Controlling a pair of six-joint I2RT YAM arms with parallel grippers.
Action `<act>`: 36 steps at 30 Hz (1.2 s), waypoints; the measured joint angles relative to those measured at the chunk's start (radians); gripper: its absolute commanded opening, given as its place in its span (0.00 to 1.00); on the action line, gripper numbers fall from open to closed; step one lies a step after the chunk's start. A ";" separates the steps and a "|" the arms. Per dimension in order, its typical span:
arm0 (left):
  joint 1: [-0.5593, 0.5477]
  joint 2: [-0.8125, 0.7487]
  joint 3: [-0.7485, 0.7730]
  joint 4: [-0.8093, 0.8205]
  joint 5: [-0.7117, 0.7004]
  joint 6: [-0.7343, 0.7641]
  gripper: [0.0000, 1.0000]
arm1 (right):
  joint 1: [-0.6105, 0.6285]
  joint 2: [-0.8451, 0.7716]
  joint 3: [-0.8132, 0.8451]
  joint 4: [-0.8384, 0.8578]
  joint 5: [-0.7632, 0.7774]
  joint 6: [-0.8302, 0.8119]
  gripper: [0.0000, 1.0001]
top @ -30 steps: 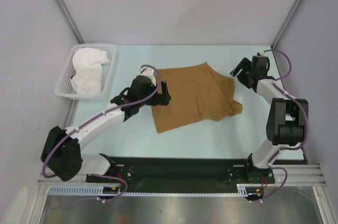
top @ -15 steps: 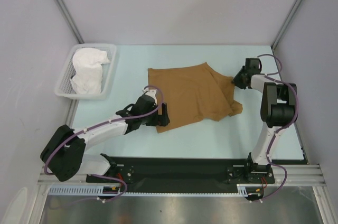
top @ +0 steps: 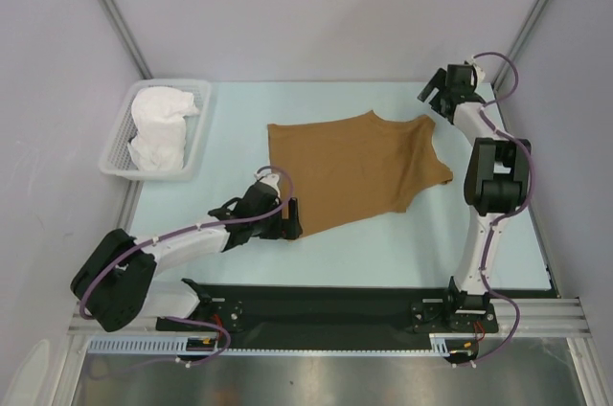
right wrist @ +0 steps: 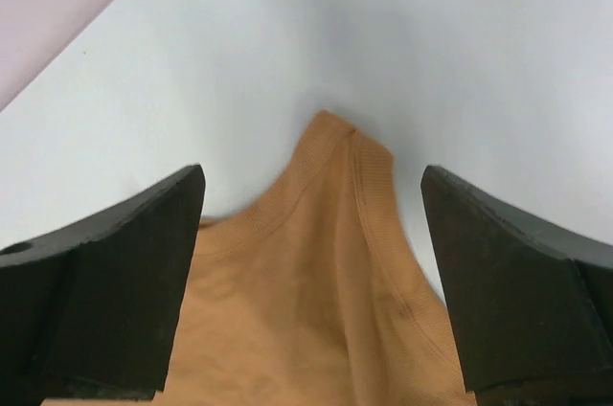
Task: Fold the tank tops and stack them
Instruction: Flatten the tank top out
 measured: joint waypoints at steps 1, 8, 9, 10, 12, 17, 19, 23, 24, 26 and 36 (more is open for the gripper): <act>0.000 -0.005 -0.008 0.000 0.000 -0.001 0.96 | 0.002 -0.016 -0.020 -0.001 0.006 -0.001 1.00; 0.000 -0.069 -0.064 0.003 0.003 -0.025 0.90 | 0.013 -0.334 -0.488 0.007 -0.001 0.016 0.84; 0.000 -0.078 -0.071 0.003 0.003 -0.027 0.88 | 0.016 -0.397 -0.566 0.022 -0.009 0.021 0.77; 0.000 -0.084 -0.077 0.006 0.003 -0.029 0.86 | 0.021 -0.455 -0.633 0.022 -0.016 0.027 0.70; 0.000 -0.094 -0.092 0.014 0.003 -0.038 0.82 | 0.029 -0.554 -0.730 0.028 -0.029 0.047 0.68; 0.000 -0.109 -0.121 0.053 0.035 -0.055 0.77 | 0.143 -0.759 -0.871 0.014 -0.007 0.060 0.61; -0.002 -0.117 -0.133 0.068 0.046 -0.064 0.77 | 0.190 -0.829 -0.913 0.015 -0.011 0.059 0.57; -0.011 -0.120 -0.143 0.091 0.061 -0.072 0.78 | 0.198 -0.917 -0.997 0.006 -0.032 0.060 0.63; -0.013 -0.120 -0.143 0.094 0.063 -0.076 0.79 | 0.196 -0.933 -1.022 0.003 -0.039 0.060 0.63; -0.015 -0.117 -0.145 0.102 0.064 -0.080 0.79 | 0.198 -0.954 -1.069 -0.004 -0.058 0.059 0.59; -0.015 -0.028 -0.142 0.232 0.079 -0.111 0.58 | 0.209 -0.961 -1.207 0.025 -0.153 0.075 0.58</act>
